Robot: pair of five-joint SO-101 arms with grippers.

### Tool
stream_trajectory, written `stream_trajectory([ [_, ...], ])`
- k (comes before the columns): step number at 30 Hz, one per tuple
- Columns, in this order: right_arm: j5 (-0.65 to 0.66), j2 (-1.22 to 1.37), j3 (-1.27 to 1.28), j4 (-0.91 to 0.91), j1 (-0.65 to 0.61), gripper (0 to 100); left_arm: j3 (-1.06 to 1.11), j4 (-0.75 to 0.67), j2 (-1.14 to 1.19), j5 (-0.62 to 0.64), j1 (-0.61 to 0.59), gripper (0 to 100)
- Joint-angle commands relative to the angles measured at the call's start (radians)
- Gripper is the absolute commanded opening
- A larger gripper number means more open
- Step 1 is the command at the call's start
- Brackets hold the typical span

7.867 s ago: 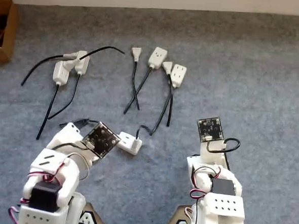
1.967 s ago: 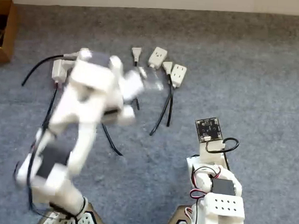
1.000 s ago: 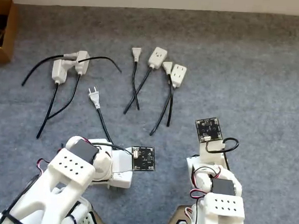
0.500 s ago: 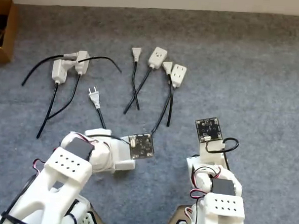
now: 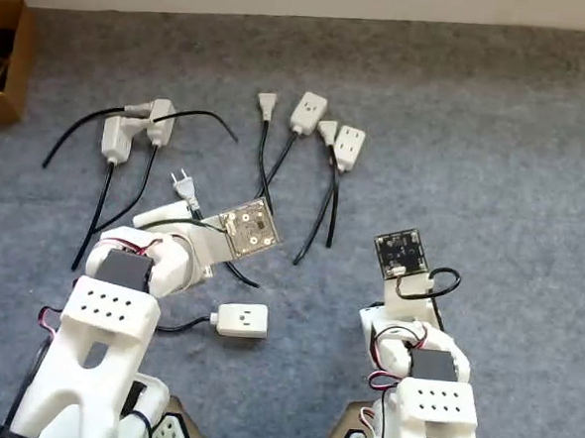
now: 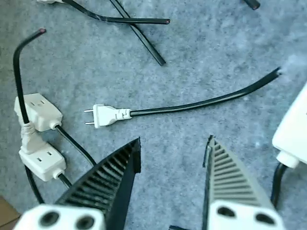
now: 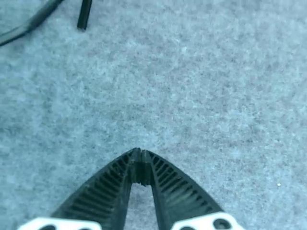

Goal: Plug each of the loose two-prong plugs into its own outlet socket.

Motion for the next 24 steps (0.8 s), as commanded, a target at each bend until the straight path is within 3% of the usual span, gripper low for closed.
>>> stream_trajectory([
  [1,0.009,-0.008,-0.004,0.001,-0.012,0.9,-0.005,0.196,-0.018,0.009,0.099,22],
  [3,0.009,-0.008,-0.004,0.001,-0.012,0.9,-0.002,0.308,-0.018,0.009,0.183,22],
  [5,0.009,-0.008,-0.004,0.001,-0.012,0.9,0.005,0.316,-0.018,0.049,0.246,22],
  [15,0.009,-0.008,-0.004,0.001,-0.012,0.9,0.291,-0.087,-0.008,0.089,0.338,22],
  [24,0.009,-0.008,-0.004,0.001,-0.012,0.9,0.294,-0.141,-0.007,0.087,0.328,22],
])
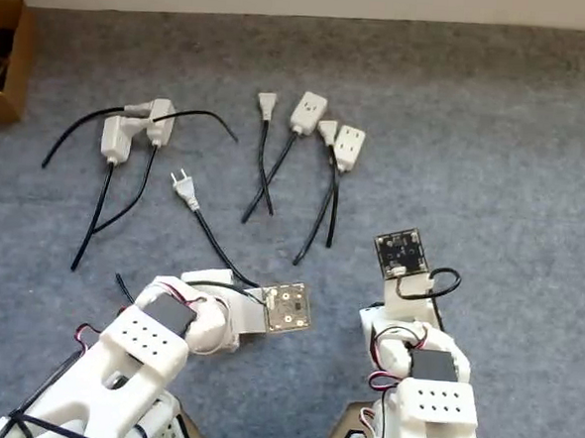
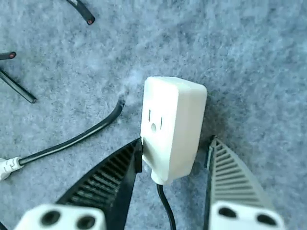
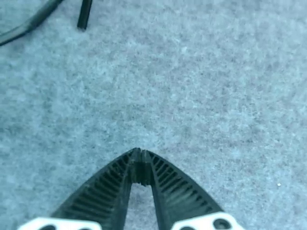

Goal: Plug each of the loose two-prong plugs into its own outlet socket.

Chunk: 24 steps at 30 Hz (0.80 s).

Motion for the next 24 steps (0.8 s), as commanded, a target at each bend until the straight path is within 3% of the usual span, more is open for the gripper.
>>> stream_trajectory([
  [1,0.009,-0.008,-0.004,0.001,-0.012,0.9,-0.015,-0.026,-0.004,0.000,-0.008,22],
  [5,0.009,-0.008,-0.004,0.001,-0.012,0.9,-0.077,-0.054,-0.004,-0.040,-0.087,18],
  [11,0.009,-0.008,-0.004,0.001,-0.012,0.9,-0.088,-0.058,-0.002,-0.041,-0.117,0],
  [16,0.009,-0.008,-0.004,0.001,-0.012,0.9,-0.093,-0.037,-0.002,-0.041,-0.108,0],
  [20,0.011,-0.008,-0.004,0.001,-0.012,0.9,-0.140,0.114,-0.012,-0.040,-0.085,0],
  [24,0.011,-0.008,-0.004,0.001,-0.012,0.9,-0.226,0.411,-0.015,-0.034,0.024,0],
])
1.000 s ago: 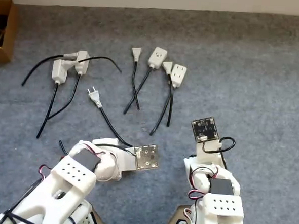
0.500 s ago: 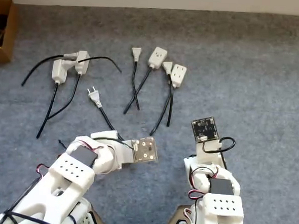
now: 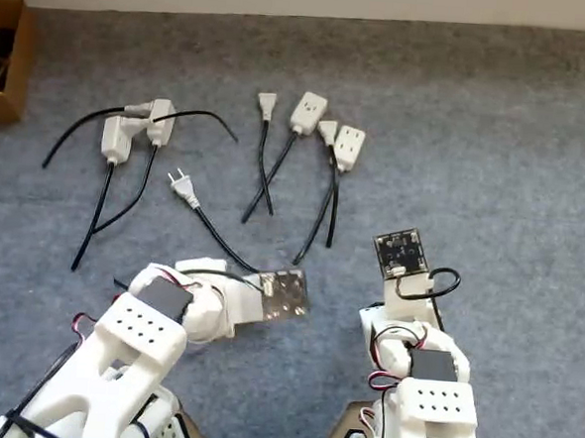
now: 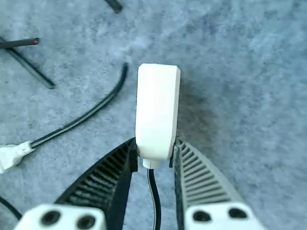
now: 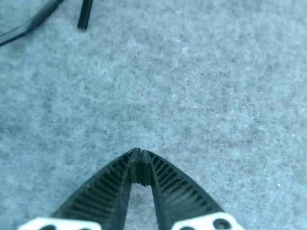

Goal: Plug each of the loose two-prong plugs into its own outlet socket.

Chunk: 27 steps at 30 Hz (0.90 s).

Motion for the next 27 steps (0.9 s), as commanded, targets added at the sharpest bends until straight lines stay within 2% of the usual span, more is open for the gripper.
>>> stream_trajectory([
  [1,0.008,-0.008,-0.004,0.001,-0.012,0.9,-0.104,0.269,-0.018,0.011,0.111,0],
  [4,0.008,-0.008,-0.004,0.001,-0.012,0.9,-0.133,0.397,-0.019,0.055,0.208,0],
  [8,0.008,-0.008,-0.004,0.001,-0.012,0.9,-0.124,0.379,-0.015,0.066,0.209,0],
  [12,0.008,-0.008,-0.004,0.001,-0.012,0.9,-0.104,0.282,-0.013,0.101,0.119,2],
  [17,0.008,-0.008,-0.004,0.001,-0.012,0.9,-0.108,0.118,-0.010,0.100,-0.105,21],
  [19,0.008,-0.008,-0.004,0.001,-0.012,0.9,-0.099,0.057,-0.008,0.094,-0.165,25],
  [23,0.008,-0.008,-0.004,0.001,-0.015,0.9,-0.071,0.029,-0.008,0.014,-0.209,25],
  [27,0.008,-0.008,-0.004,0.001,-0.015,0.9,-0.056,0.002,-0.013,0.006,-0.213,25],
])
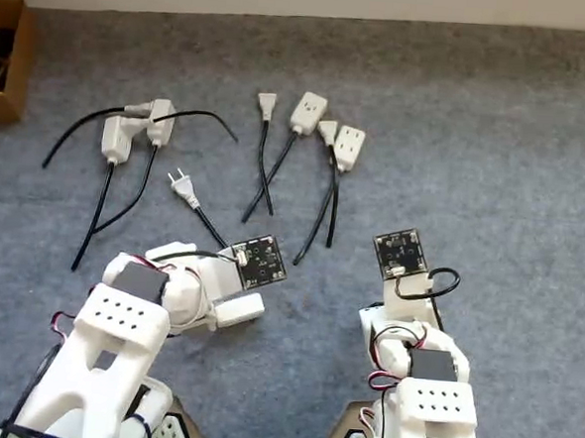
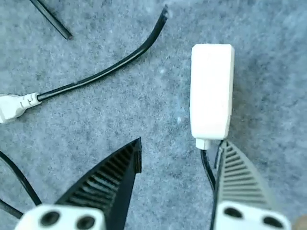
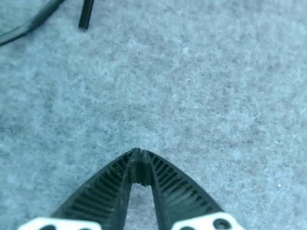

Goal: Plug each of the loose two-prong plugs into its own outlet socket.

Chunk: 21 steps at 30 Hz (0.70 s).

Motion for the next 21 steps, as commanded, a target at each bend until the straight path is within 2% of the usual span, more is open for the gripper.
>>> stream_trajectory([
  [1,0.008,-0.008,-0.004,0.001,-0.012,0.9,-0.005,-0.074,-0.015,-0.006,-0.013,25],
  [4,0.008,-0.008,-0.004,0.002,-0.012,0.9,0.001,-0.167,-0.008,-0.006,-0.035,25],
  [9,0.008,-0.008,-0.004,0.002,-0.012,0.9,0.001,-0.244,-0.008,-0.005,-0.064,25],
  [13,0.008,-0.008,-0.004,0.002,-0.012,0.9,0.001,-0.339,-0.008,-0.005,-0.130,25],
  [17,0.008,-0.008,-0.004,0.002,-0.013,0.9,0.002,-0.377,-0.007,-0.006,-0.185,25],
  [21,0.008,-0.008,-0.004,0.004,-0.013,0.9,0.073,-0.474,-0.007,-0.006,-0.211,25],
])
